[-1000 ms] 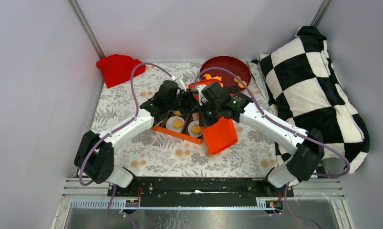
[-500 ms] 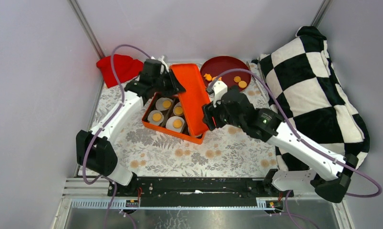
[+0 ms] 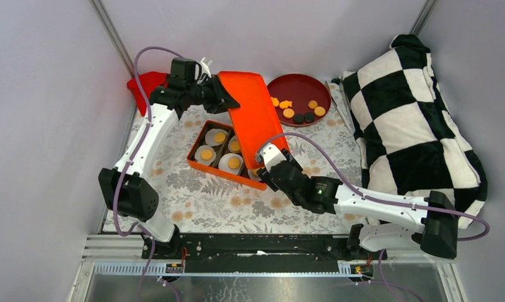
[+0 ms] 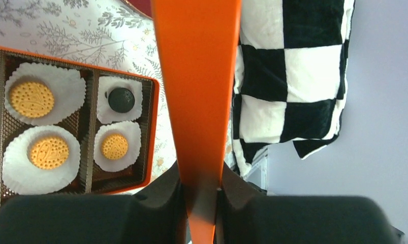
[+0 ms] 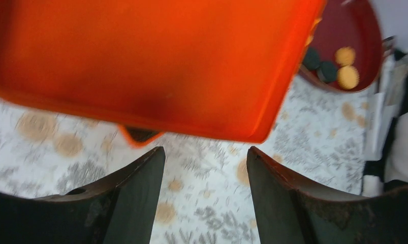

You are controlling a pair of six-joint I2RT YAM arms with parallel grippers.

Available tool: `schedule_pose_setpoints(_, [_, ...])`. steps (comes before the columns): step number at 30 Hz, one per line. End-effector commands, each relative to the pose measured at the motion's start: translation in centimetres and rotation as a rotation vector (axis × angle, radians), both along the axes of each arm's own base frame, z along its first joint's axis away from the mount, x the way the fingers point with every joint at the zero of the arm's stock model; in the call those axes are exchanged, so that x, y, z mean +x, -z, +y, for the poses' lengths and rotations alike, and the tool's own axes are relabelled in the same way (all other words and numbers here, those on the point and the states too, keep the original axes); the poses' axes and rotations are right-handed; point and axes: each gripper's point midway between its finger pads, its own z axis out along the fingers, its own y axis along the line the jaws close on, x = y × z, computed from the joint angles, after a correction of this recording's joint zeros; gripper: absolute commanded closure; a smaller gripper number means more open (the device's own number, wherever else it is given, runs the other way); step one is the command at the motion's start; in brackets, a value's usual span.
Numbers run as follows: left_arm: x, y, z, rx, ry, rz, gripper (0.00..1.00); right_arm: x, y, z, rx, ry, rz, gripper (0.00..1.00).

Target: Pack the cookies

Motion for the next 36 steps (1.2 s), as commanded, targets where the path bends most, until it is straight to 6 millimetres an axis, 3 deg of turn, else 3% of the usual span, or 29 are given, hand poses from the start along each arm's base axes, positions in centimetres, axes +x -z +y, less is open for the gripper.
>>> schedule_pose_setpoints(1, [-1.5, -2.3, 0.8, -0.104, 0.053, 0.043, 1.00, 2.3, -4.3, -0.1, 0.081, 0.121, -0.255, 0.33])
schedule_pose_setpoints(10, [-3.7, -2.6, 0.7, -0.222, 0.171, 0.115, 1.00, 3.0, -4.3, 1.7, 0.172, 0.084, -0.362, 0.34])
schedule_pose_setpoints(20, [-4.4, 0.1, 0.8, -0.259, 0.216, 0.179, 1.00, 2.6, -6.8, 3.8, 0.260, 0.040, -0.435, 0.37])
schedule_pose_setpoints(22, [-4.5, 0.5, 0.8, -0.264, 0.218, 0.185, 1.00, 2.6, -7.4, 4.0, 0.275, 0.037, -0.449, 0.42])
schedule_pose_setpoints(24, [-4.6, 1.0, 0.8, -0.266, 0.219, 0.190, 1.00, 2.5, -7.9, 4.2, 0.284, 0.035, -0.454, 0.57])
schedule_pose_setpoints(28, [-4.7, 2.2, 0.8, -0.269, 0.218, 0.207, 1.00, 2.4, -9.0, 4.5, 0.317, 0.026, -0.442, 0.70])
schedule_pose_setpoints(36, [-4.6, 3.9, 0.8, -0.266, 0.217, 0.229, 1.00, 2.0, -12.2, 4.5, 0.409, 0.029, -0.427, 0.86])
